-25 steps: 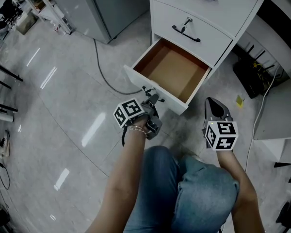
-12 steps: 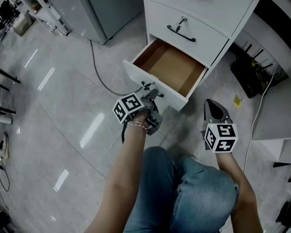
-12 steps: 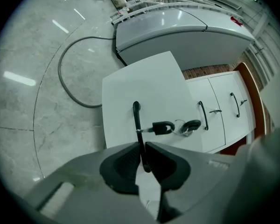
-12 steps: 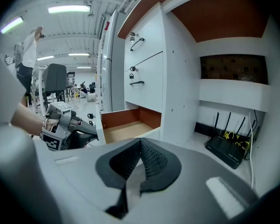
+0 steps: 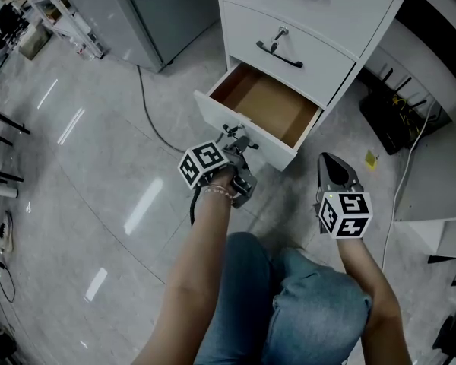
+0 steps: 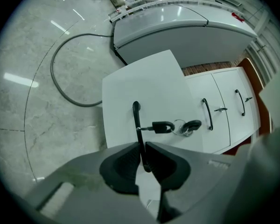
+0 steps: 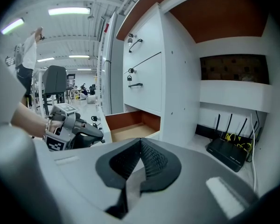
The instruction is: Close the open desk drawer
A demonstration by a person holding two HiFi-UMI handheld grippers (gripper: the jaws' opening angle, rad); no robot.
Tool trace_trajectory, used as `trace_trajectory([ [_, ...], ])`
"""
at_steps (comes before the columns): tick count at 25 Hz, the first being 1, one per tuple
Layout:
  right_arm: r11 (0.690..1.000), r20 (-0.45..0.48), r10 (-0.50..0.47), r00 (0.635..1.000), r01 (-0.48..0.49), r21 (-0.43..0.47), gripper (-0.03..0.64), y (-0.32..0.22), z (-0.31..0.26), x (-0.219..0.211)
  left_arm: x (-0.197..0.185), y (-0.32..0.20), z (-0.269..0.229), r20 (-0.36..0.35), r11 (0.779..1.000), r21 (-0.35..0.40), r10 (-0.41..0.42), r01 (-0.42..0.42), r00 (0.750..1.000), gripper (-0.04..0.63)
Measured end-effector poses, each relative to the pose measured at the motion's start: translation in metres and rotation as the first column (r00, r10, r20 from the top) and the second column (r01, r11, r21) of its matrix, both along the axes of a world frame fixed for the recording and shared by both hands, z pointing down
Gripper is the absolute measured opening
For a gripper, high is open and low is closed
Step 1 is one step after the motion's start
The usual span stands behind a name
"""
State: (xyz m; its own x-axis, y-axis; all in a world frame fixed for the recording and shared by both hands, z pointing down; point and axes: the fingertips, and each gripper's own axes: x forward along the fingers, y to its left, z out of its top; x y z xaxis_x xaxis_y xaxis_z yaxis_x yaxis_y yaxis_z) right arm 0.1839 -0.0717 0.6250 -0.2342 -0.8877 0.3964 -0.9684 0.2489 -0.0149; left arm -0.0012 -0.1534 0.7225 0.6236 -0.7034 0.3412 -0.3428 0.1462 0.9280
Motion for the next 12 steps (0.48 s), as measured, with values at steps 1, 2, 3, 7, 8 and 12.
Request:
trace_trajectory([
  [1,1.0,0.003,0.0,1.0,0.0,0.001,-0.002,-0.001,0.0,0.0,0.001,-0.001,0.0,0.002,1.0,0.001,0.0,0.0,1.0,0.025],
  [2,1.0,0.005,0.0,1.0,0.0,0.003,-0.002,-0.002,0.0,-0.001,0.002,-0.003,0.0,0.006,1.0,0.001,0.0,0.0,1.0,0.025],
  [3,1.0,0.008,-0.002,1.0,0.002,0.005,-0.002,-0.004,0.0,-0.001,0.003,-0.004,0.0,0.01,1.0,0.002,-0.002,0.002,1.0,0.025],
  [7,1.0,0.016,-0.013,1.0,0.013,0.011,-0.002,-0.009,0.0,-0.004,0.005,-0.01,0.0,0.03,1.0,-0.008,-0.012,0.012,0.999,0.025],
  [8,1.0,0.019,-0.014,1.0,0.014,0.011,-0.002,-0.01,0.001,-0.004,0.006,-0.011,0.0,0.034,1.0,-0.012,-0.012,0.013,0.999,0.025],
  [12,1.0,0.029,-0.018,0.999,0.018,0.013,-0.002,-0.011,0.002,-0.006,0.01,-0.015,0.0,0.048,0.999,-0.027,-0.018,0.019,0.999,0.025],
])
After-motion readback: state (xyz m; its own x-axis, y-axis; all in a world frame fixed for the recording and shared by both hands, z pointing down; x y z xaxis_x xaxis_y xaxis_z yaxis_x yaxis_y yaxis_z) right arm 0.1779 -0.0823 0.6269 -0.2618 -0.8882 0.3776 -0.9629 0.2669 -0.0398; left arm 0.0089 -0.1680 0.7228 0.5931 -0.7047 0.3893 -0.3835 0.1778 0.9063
